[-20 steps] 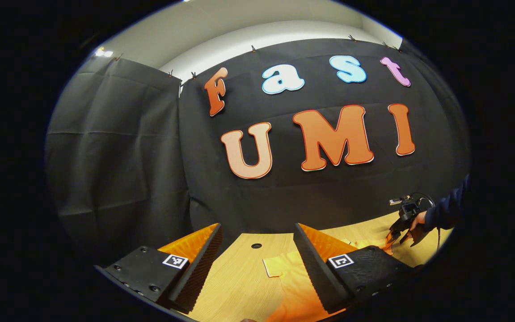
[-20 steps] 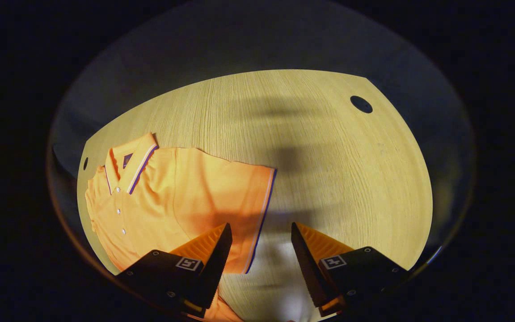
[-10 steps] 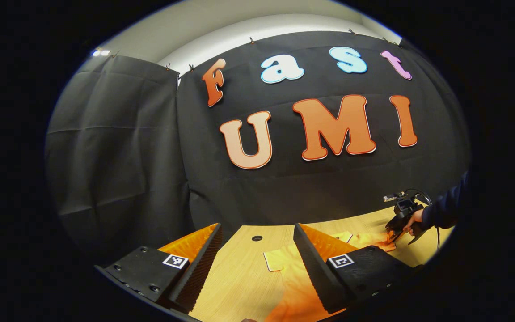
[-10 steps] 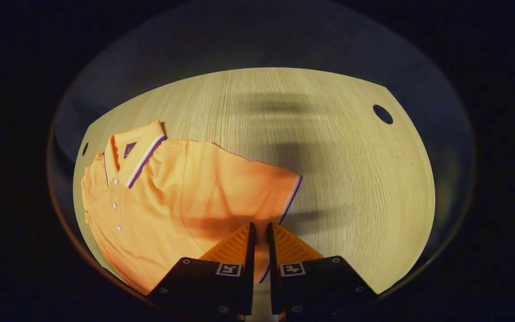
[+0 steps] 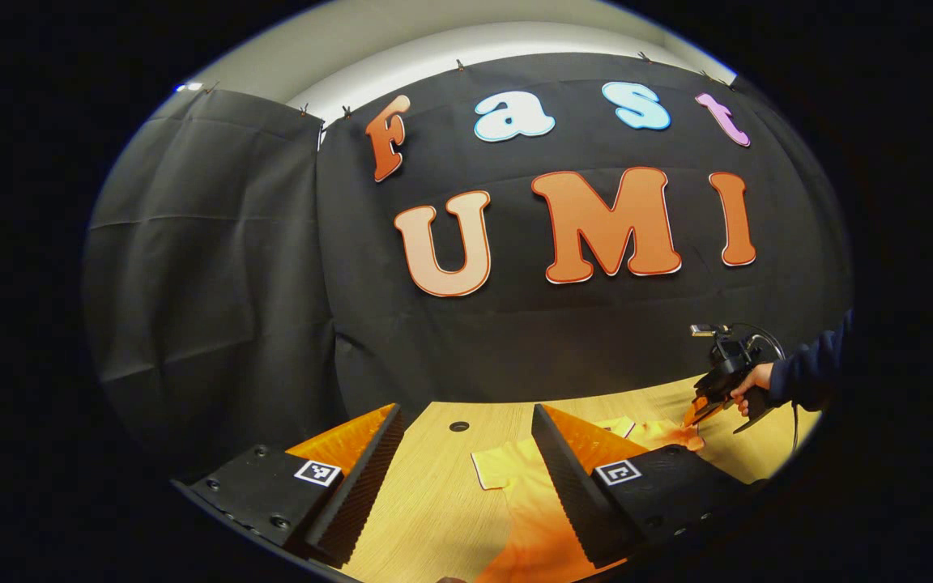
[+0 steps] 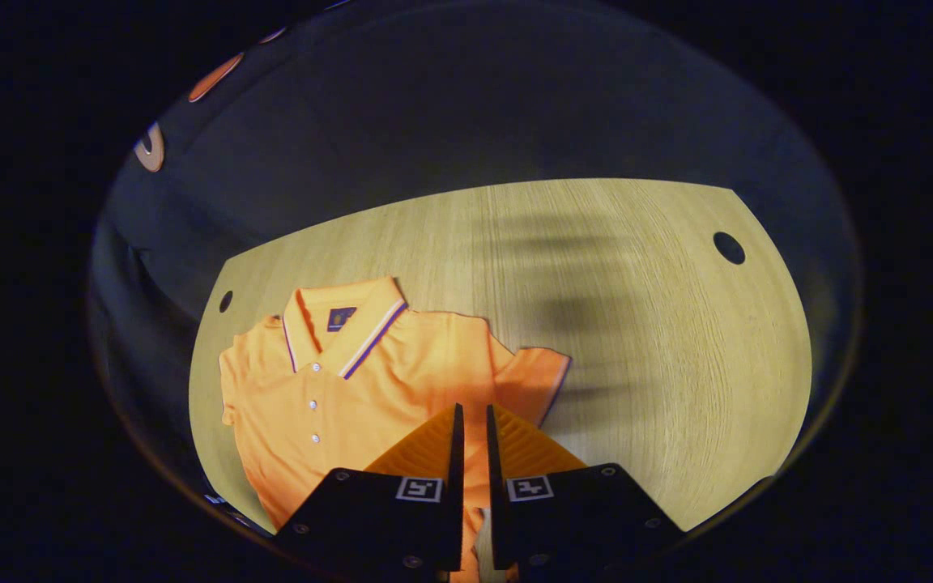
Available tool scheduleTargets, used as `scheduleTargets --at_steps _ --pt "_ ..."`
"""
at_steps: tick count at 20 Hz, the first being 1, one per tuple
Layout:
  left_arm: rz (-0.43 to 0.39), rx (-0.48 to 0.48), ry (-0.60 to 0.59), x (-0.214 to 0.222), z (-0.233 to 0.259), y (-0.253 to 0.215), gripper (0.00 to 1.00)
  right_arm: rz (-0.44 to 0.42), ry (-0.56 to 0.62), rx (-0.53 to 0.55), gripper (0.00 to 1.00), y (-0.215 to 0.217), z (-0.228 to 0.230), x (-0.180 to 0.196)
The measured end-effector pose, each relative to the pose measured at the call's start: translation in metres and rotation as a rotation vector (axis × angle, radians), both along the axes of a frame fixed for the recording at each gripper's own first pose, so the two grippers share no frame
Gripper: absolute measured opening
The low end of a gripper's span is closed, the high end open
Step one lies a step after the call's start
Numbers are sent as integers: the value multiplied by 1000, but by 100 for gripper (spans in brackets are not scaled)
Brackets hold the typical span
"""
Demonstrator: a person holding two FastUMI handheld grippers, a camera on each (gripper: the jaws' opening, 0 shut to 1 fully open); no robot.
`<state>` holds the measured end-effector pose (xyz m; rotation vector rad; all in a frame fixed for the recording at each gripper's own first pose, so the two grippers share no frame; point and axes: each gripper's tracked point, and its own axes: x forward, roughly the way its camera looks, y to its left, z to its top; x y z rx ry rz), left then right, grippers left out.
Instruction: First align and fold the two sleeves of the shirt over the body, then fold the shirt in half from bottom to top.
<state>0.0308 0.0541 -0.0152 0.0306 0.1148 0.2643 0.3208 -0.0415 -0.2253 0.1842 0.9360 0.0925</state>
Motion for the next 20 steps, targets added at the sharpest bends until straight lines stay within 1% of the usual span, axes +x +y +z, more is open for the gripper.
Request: scheduleTargets --at_steps 2,4,5,6,7,9,10,11,12,14,15,16,17,18,19,20 --pt "-1 -14 6 3 -5 5 98 -16 -17 -74 13 -8 -4 3" --pt "-4 -21 11 9 -8 14 98 -31 34 -144 14 -25 -18 -5" --pt "-4 -20 12 10 -8 17 98 -39 69 -149 14 -32 -24 -11" --pt "-5 -22 14 12 -9 21 98 -54 104 -122 14 -35 -33 -11" --pt "-5 -23 21 12 -13 24 98 -83 120 -85 22 -39 -29 -15" --pt "0 -24 40 11 -19 29 98 -144 133 -59 76 -51 -40 -10" --pt "2 -23 44 11 -19 30 98 -165 138 -65 85 -55 -44 -8" --pt "4 -22 48 11 -21 31 98 -179 145 -72 88 -60 -49 -7" --pt "8 -20 52 11 -21 32 98 -186 162 -76 88 -61 -54 -7" --pt "14 -25 64 15 -24 32 98 -171 215 -87 88 -59 -68 -14" --pt "14 -27 71 17 -27 31 98 -161 233 -124 87 -62 -73 -17" --pt "15 -26 77 18 -28 30 98 -161 192 -156 84 -65 -79 -4" --pt "14 -25 80 18 -30 28 99 -135 200 -176 67 -60 -75 -9" --pt "13 -22 82 19 -29 26 99 -124 188 -179 69 -55 -74 -7" --pt "12 -22 85 20 -31 26 98 -138 189 -174 46 -50 -73 -8" --pt "11 -23 89 21 -31 26 99 -128 177 -174 32 -47 -74 -6"
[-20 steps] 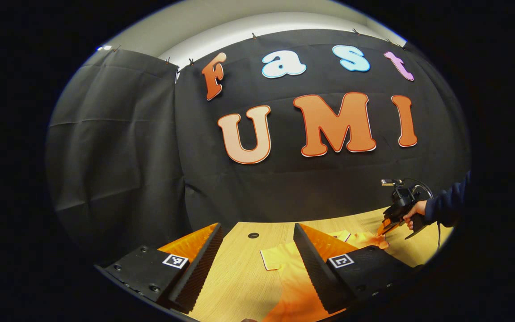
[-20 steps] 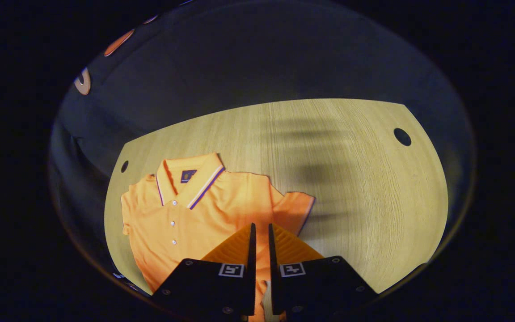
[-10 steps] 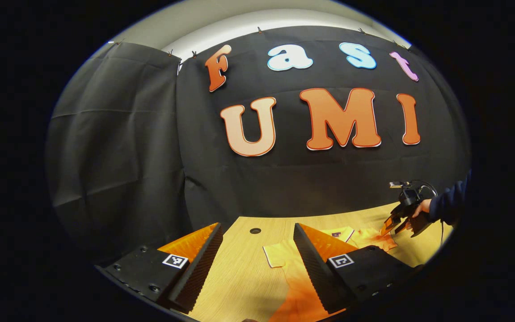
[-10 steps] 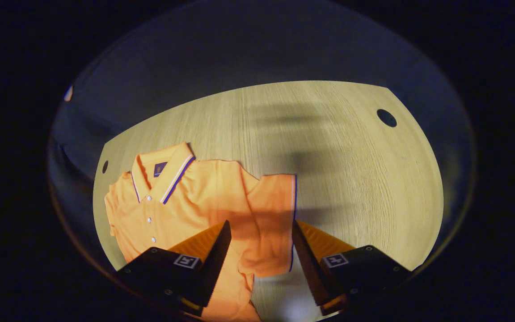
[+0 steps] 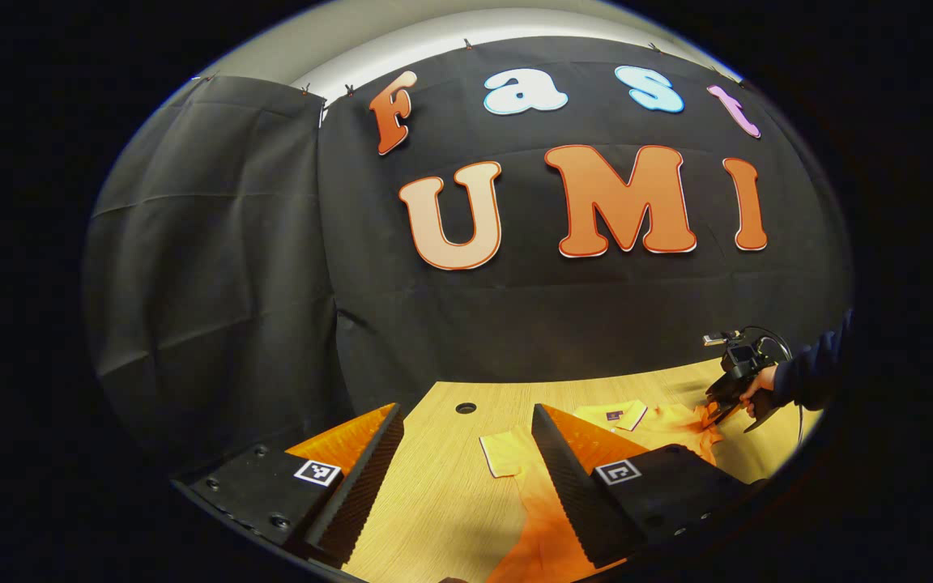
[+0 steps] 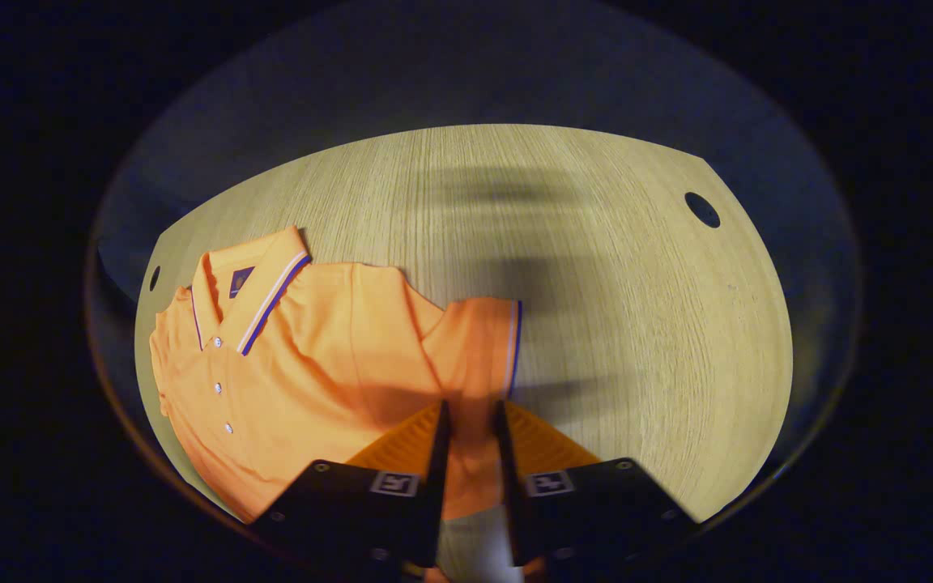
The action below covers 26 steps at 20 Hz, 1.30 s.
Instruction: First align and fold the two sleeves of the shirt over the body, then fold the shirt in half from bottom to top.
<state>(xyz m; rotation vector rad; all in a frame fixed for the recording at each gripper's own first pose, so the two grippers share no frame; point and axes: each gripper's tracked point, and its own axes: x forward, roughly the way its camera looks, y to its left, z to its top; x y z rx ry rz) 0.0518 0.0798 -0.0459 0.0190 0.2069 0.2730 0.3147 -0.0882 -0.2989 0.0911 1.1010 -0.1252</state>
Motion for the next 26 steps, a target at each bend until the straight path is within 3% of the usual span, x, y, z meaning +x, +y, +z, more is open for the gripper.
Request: scheduleTargets --at_steps 1,3,11,13,16,17,19,23,24,25,26 --pt "1 1 1 1 -1 0 99 16 4 44 18 8 3 -2" --pt "-1 4 -7 2 1 1 98 5 -27 99 18 20 16 3" --pt "-13 -36 -5 7 -8 10 98 109 -130 191 18 76 61 11" --pt "-15 -49 -6 9 -11 16 98 132 -126 274 18 103 73 6" --pt "-37 -82 14 21 -23 22 98 154 -156 284 18 117 86 3" --pt "-48 -95 27 26 -28 25 98 164 -151 299 20 125 90 -2" --pt "-75 -119 48 41 -37 29 98 188 -161 303 52 133 101 -12" --pt "-151 -188 124 78 -68 32 98 203 -232 294 65 142 134 -28" --pt "-166 -217 157 90 -80 34 98 202 -266 292 66 143 147 -33" --pt "-184 -248 196 105 -93 34 98 199 -303 284 60 143 159 -38" --pt "-202 -281 246 118 -106 34 98 194 -336 272 71 143 172 -43"
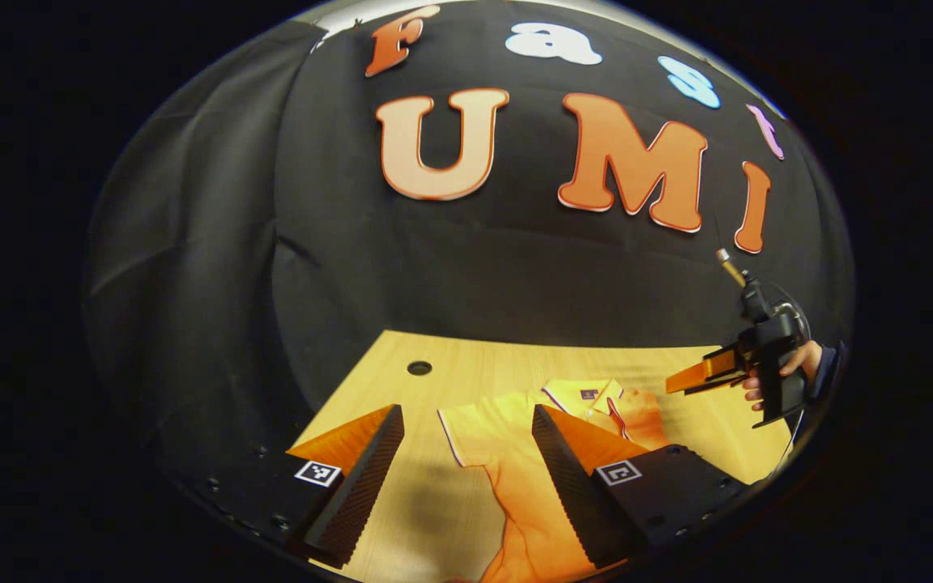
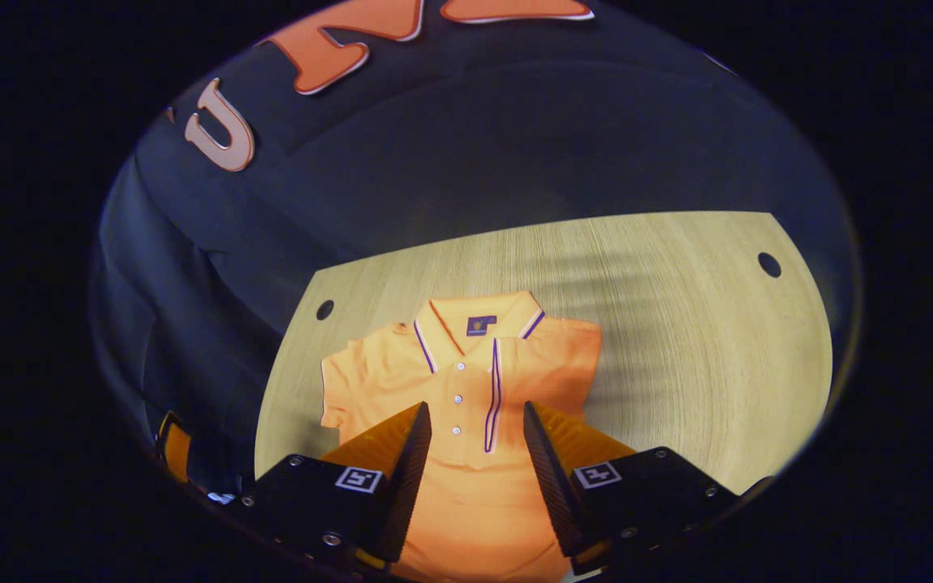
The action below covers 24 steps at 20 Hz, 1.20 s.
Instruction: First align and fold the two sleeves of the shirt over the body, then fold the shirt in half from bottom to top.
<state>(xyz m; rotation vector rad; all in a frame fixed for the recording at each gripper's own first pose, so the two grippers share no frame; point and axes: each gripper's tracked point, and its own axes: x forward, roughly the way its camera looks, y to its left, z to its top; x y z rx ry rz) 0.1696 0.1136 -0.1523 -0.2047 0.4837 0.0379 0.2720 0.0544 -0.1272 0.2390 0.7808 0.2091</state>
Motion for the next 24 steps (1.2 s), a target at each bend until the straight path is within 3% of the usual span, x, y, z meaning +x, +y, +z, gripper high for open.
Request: scheduleTargets --at_steps 1,2,3,5,10,19,22,24 --pt "-19 -25 50 9 -16 2 99 -14 -30 -12 75 -3 11 -8" --pt "-34 -44 104 18 -32 4 99 -29 -61 -24 67 -5 21 -15" --pt "-47 -60 162 27 -46 6 98 -49 -89 -36 81 -9 28 -22" --pt "-75 -107 263 44 -68 6 99 -109 -135 -52 87 -18 43 -40" --pt "-123 -170 490 91 -139 -5 98 -244 -198 -60 90 -41 61 -92" --pt "-86 -118 752 126 -221 -10 96 -323 -288 -122 95 -70 94 -145" --pt "-74 -34 807 122 -235 -2 96 -338 -294 -108 95 -72 96 -156" --pt "-89 -16 796 127 -232 -3 76 -345 -296 -118 95 -75 94 -159"
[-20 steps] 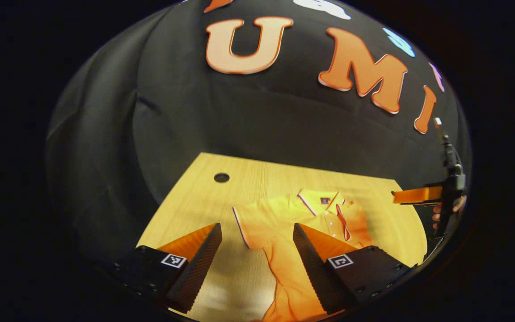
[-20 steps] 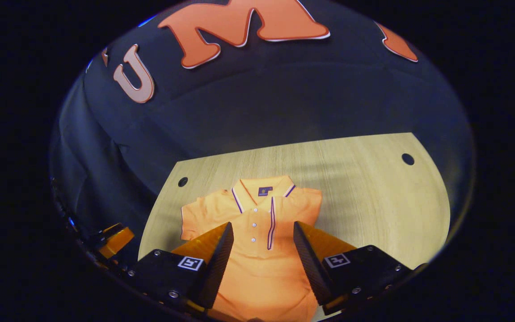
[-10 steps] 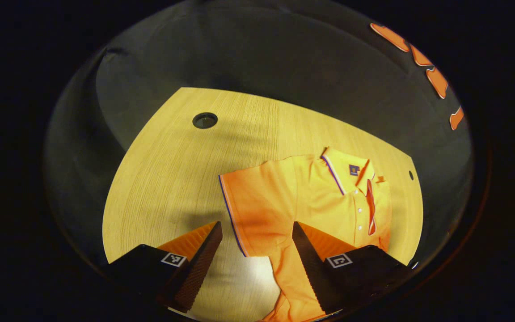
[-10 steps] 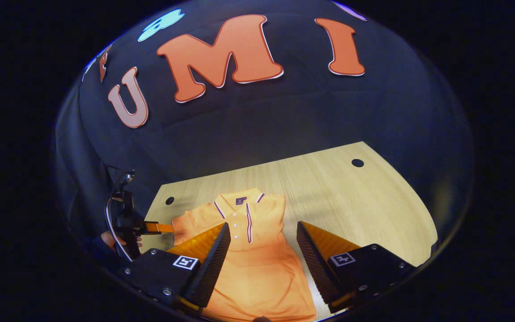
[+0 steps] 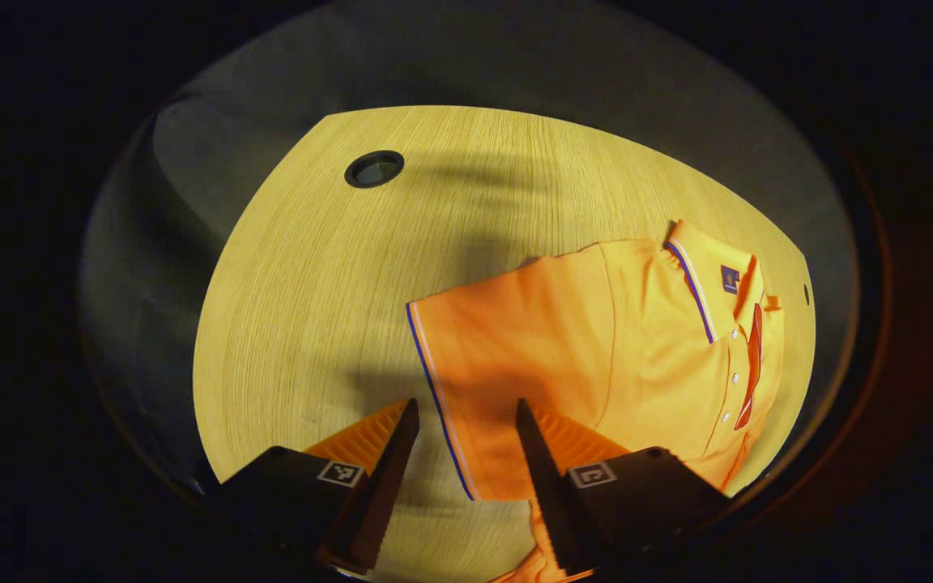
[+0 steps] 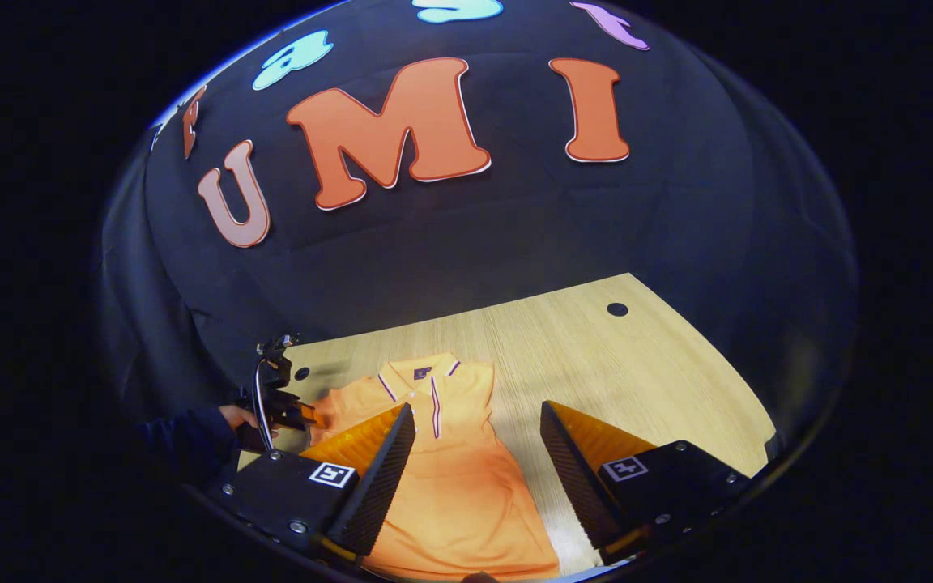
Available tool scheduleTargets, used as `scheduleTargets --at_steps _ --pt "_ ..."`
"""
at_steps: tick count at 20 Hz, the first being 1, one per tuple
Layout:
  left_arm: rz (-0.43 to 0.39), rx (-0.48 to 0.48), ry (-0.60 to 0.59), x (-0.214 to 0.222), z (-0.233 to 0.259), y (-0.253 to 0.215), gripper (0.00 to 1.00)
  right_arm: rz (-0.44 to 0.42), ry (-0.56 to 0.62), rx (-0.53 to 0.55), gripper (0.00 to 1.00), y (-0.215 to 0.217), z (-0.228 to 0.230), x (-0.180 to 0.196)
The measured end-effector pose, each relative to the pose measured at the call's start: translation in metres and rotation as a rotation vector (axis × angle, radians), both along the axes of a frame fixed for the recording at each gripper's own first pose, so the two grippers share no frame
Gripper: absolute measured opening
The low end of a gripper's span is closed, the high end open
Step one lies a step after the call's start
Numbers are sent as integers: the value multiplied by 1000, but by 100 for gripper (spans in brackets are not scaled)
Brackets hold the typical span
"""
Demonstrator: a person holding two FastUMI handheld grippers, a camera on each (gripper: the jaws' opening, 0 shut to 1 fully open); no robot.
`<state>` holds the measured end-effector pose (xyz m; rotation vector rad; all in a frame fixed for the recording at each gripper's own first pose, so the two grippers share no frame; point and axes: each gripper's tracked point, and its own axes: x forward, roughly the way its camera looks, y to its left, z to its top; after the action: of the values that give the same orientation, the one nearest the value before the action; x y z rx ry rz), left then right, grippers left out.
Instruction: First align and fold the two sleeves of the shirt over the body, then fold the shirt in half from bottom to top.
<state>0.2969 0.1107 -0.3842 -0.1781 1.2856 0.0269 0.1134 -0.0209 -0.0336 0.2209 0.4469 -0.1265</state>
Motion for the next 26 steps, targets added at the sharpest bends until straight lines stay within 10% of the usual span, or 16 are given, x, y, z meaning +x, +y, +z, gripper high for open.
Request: scheduleTargets --at_steps 1,3,21,26 --pt "-16 -11 -21 4 -4 -5 67 -3 0 5 95 1 -1 0" --pt "-40 -25 -45 3 0 -11 16 0 2 22 95 4 -4 -2" --pt "-398 -248 -420 23 126 -151 16 -72 15 66 95 -7 -30 -45" --pt "-492 -329 -467 4 140 -186 52 -108 37 94 95 -10 -43 -63"
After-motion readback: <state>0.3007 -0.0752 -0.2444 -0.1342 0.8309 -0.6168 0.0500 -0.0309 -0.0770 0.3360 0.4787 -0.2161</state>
